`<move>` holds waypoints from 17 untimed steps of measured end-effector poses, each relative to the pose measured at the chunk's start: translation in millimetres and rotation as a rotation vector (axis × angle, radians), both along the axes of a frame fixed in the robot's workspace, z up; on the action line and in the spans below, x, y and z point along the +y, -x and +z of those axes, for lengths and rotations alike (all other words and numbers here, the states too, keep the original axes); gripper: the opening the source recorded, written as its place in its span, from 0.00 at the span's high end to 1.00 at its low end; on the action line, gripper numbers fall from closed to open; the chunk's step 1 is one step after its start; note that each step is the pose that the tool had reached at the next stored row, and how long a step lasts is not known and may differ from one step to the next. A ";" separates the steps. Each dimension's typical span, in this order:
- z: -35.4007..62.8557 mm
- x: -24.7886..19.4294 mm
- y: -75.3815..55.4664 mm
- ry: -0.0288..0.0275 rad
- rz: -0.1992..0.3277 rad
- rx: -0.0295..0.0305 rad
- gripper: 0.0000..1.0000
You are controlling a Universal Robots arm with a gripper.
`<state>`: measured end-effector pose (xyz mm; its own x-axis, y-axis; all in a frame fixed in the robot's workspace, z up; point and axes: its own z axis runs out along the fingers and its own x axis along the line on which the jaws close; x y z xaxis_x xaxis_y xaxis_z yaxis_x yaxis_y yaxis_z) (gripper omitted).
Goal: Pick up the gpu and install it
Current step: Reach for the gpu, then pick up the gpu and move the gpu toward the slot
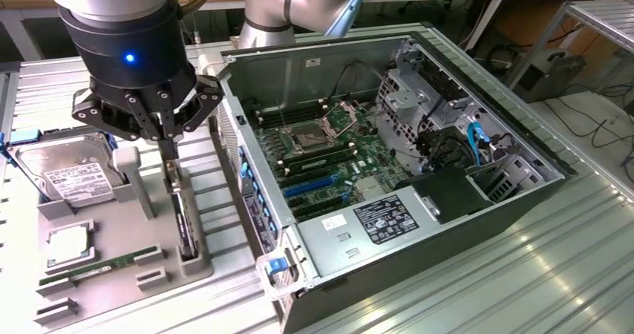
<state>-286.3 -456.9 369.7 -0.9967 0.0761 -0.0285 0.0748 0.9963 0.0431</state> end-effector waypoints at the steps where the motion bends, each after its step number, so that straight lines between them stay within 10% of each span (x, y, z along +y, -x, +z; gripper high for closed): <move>1: 0.0 0.0 0.0 0.0000 0.000 0.0000 0.89; 13: 0.0 0.0 0.0 0.0000 0.000 0.0000 0.89; 17: 0.0 0.0 0.0 0.0000 0.000 0.0000 0.71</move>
